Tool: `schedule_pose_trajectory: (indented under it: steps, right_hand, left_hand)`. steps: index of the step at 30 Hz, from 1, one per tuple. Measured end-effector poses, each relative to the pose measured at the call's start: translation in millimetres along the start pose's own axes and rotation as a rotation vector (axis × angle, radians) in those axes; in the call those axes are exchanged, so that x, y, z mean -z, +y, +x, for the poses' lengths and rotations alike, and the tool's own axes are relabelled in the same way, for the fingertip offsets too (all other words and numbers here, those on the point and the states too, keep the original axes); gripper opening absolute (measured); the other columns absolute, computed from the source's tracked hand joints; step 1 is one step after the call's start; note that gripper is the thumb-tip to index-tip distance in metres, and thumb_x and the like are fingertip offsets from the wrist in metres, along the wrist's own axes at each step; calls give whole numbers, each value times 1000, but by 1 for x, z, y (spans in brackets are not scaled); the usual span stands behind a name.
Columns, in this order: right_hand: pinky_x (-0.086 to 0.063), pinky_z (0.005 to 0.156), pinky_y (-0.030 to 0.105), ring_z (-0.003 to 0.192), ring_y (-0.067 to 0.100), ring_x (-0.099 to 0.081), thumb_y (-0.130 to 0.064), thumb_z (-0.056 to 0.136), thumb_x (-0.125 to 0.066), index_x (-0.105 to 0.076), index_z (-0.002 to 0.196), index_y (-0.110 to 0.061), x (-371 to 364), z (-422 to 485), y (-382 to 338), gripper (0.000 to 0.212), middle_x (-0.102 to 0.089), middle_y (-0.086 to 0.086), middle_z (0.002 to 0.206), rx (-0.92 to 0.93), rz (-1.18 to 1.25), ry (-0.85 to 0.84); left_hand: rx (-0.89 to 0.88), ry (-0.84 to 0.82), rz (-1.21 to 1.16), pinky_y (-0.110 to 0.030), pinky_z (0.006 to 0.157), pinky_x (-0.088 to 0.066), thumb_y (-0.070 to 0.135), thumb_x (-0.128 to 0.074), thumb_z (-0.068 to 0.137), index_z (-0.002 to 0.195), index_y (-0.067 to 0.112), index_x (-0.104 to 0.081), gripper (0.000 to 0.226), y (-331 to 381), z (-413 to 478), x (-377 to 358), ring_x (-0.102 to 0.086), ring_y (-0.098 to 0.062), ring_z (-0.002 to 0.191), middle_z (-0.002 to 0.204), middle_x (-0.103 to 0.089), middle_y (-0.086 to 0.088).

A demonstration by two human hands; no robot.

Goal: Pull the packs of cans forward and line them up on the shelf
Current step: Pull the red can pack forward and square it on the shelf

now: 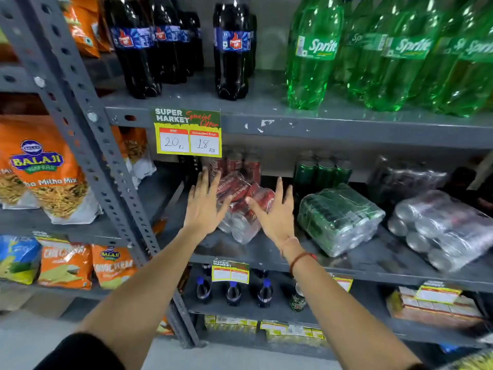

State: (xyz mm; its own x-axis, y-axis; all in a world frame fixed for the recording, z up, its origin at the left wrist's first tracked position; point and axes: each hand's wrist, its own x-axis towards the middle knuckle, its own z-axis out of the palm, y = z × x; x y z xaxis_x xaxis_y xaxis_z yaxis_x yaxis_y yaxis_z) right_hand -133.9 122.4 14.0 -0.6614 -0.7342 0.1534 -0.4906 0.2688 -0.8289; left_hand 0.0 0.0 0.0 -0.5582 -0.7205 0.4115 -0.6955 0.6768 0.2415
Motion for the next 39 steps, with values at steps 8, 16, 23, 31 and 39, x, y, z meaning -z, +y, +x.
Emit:
schedule_pose_trajectory:
  steps: [8, 16, 23, 31, 39]
  right_hand:
    - [-28, 113, 51, 141, 40, -23, -60, 34, -88, 27, 141, -36, -34, 57, 13, 159, -10, 20, 157, -423, 184, -285]
    - [-52, 89, 54, 125, 29, -45, -63, 11, -88, -16, 124, -46, -42, 76, 32, 135, -43, 1, 133, -373, 198, -313]
    - [-35, 105, 36, 118, 13, -30, -40, 44, -93, -25, 129, -26, -34, 53, 21, 110, -40, 3, 125, -77, 131, -264]
    - [-28, 112, 30, 135, 25, -36, -21, 64, -85, -30, 137, -28, -45, 17, 60, 92, 3, 13, 155, 377, -157, -153]
    - [-31, 104, 24, 141, 16, -22, -57, 72, -67, -36, 137, -29, -28, 19, 63, 78, -13, 12, 154, 428, -26, -70]
  left_hand:
    - [243, -560, -186, -60, 113, -19, 72, -39, 81, 146, 42, 9, 87, -25, 71, -27, -12, -42, 144, 160, 3, -13]
    - [74, -511, -70, -50, 93, -51, 92, -16, 59, 142, 54, -1, 93, -35, 74, -36, -57, -40, 116, 139, -52, -19]
    - [120, -249, -171, -51, 95, -46, 84, -31, 70, 146, 46, -12, 87, -44, 36, -32, -54, -42, 116, 133, -53, -17]
    - [274, -133, -400, -48, 95, -45, 49, -56, 84, 138, 24, 24, 99, -15, -44, -70, -41, -45, 129, 151, -14, -29]
    - [222, 9, -453, -53, 96, -47, 67, -41, 81, 145, 36, 17, 92, 2, -64, -56, -39, -46, 131, 156, -2, -22]
